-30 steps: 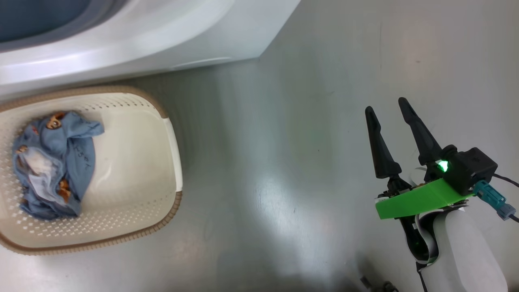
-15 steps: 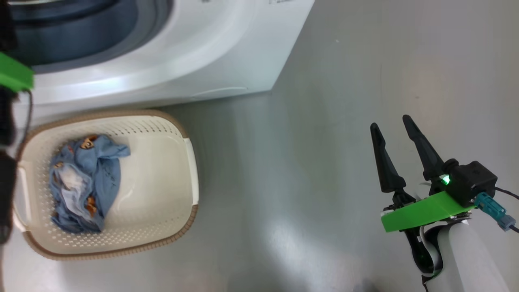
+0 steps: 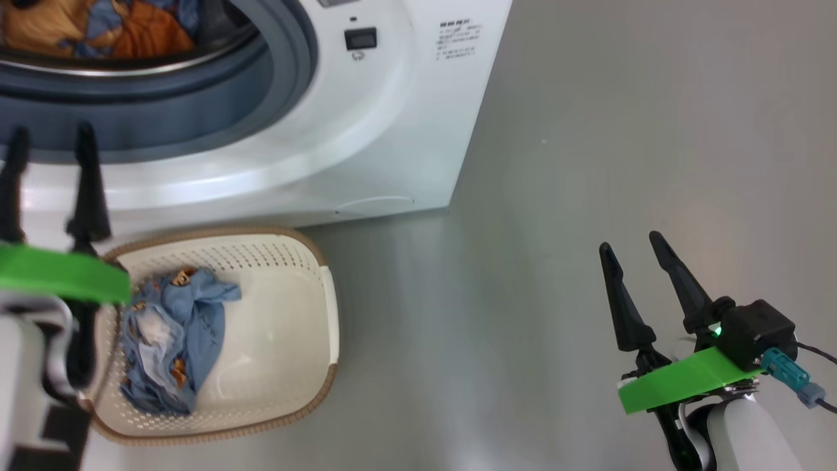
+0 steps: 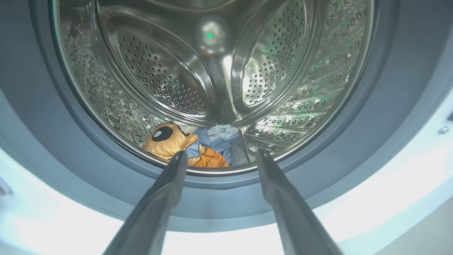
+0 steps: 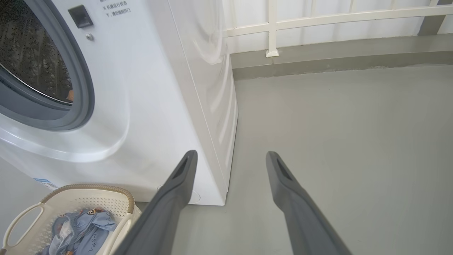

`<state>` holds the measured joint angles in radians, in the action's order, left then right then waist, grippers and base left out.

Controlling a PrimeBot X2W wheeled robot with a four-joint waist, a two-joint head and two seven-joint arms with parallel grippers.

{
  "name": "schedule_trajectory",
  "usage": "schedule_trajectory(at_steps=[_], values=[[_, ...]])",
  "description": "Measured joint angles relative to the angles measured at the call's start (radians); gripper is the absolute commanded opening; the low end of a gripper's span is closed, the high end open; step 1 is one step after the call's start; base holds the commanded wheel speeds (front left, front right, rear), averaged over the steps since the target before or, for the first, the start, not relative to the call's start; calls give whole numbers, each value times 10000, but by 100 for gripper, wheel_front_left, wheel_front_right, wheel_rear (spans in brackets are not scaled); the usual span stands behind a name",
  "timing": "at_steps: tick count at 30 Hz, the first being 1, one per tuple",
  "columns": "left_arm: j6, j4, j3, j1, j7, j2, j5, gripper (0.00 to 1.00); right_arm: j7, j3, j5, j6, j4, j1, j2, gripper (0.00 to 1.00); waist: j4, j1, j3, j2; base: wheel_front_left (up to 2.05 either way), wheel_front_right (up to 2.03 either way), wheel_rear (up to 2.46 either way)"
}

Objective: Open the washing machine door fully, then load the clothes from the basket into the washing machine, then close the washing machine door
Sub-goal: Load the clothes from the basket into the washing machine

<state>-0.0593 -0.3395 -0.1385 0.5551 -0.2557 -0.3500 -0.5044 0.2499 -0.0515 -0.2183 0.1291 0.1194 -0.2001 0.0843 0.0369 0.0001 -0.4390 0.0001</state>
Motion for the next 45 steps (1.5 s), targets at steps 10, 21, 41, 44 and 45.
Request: schedule_trajectory(at_steps=[10,21,41,44,45], values=[[393,1699,395,-2329,2,771,500,100,0,-100,73,0,-203,489,6,100,-62,0,963,0,0,0,0],[639,3310,1894,-5268,0,1889,1661,100,0,-173,75,0,-326,1142,44,100,157,0,1988,0,0,0,0],[92,3858,3164,-7233,2,3024,2456,100,0,140,222,0,-650,1814,67,100,233,0,2814,0,0,0,0],[67,3847,3187,-7226,2,3028,2456,100,0,142,222,0,-650,1814,67,100,209,-1,2740,0,0,0,0],[38,3829,3189,-7216,2,3028,2456,100,0,142,222,0,-650,1813,67,100,203,-1,2710,0,0,0,0]])
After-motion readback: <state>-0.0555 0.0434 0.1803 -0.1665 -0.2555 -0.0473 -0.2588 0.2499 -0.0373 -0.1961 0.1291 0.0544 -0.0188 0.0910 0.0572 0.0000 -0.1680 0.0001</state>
